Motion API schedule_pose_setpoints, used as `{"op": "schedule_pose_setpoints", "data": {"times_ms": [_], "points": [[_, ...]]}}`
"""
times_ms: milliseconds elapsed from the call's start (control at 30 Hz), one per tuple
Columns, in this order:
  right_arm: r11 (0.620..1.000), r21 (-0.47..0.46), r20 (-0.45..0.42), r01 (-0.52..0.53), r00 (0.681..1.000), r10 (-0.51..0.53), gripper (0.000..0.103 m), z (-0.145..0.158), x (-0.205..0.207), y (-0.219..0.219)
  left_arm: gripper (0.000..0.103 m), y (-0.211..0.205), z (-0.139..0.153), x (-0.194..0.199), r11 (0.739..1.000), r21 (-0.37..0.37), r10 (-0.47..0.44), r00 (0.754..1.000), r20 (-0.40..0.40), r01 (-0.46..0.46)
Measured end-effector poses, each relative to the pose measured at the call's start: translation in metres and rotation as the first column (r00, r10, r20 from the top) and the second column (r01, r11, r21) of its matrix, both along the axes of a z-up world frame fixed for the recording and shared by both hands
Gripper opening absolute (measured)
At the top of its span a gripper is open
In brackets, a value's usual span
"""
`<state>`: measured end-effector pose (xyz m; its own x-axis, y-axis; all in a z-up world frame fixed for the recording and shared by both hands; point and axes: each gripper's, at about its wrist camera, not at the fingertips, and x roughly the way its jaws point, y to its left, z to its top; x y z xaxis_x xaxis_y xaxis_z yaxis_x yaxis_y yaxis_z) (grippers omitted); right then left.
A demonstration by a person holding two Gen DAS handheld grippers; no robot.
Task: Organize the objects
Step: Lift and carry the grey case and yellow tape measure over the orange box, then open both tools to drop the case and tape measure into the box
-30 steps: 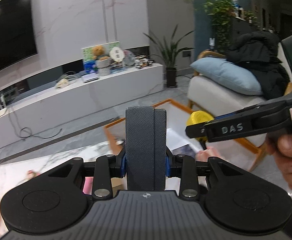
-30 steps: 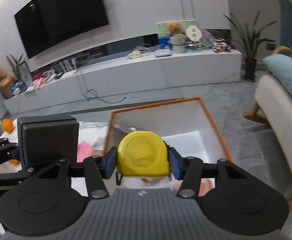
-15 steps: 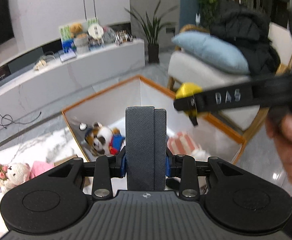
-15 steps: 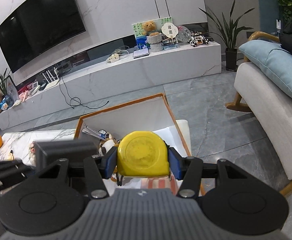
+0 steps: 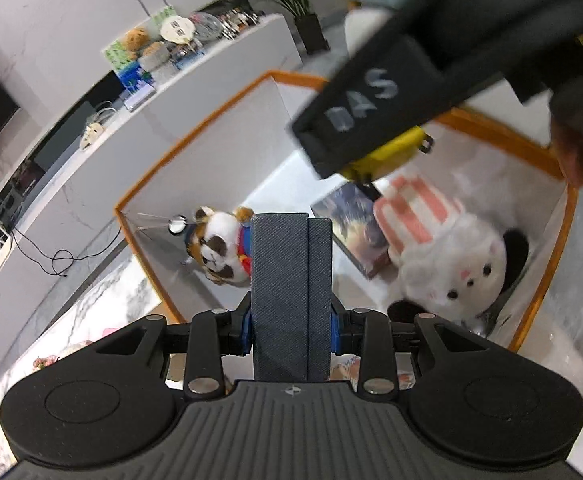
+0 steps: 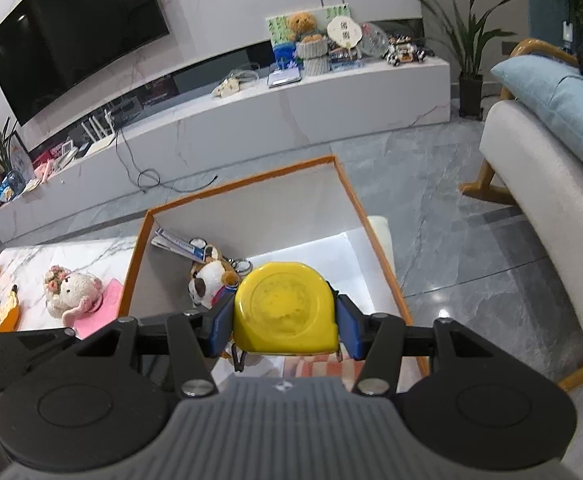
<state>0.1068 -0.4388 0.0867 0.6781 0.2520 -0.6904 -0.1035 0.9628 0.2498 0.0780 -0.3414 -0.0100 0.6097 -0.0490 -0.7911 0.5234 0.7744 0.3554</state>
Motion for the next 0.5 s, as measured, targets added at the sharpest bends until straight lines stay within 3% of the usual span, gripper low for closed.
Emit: {"op": "schedule_pose_setpoints", "data": {"times_ms": [167,300,367,500], "points": [[0.998,-0.047,-0.05,-0.032,0.998,0.03,0.056,-0.016,0.011,0.01,0.04,-0.008,-0.019,0.001,0.997,0.069,-0.038,0.998,-0.054,0.042],[0.998,-0.052,-0.066,-0.02,0.998,0.016,0.056,-0.024,0.019,0.01,0.042,-0.005,-0.023,0.005,0.999,0.043,-0.018,0.997,-0.068,0.021],[0.999,-0.045,-0.07,-0.009,0.998,0.006,0.056,-0.025,0.023,0.009,0.059,-0.003,-0.022,0.004,0.999,0.029,-0.017,0.998,-0.068,0.019],[0.999,-0.046,-0.071,0.003,0.997,-0.006,0.058,-0.023,0.023,0.009,0.067,0.002,-0.018,0.001,1.0,0.006,-0.016,0.998,-0.056,0.017]]}}
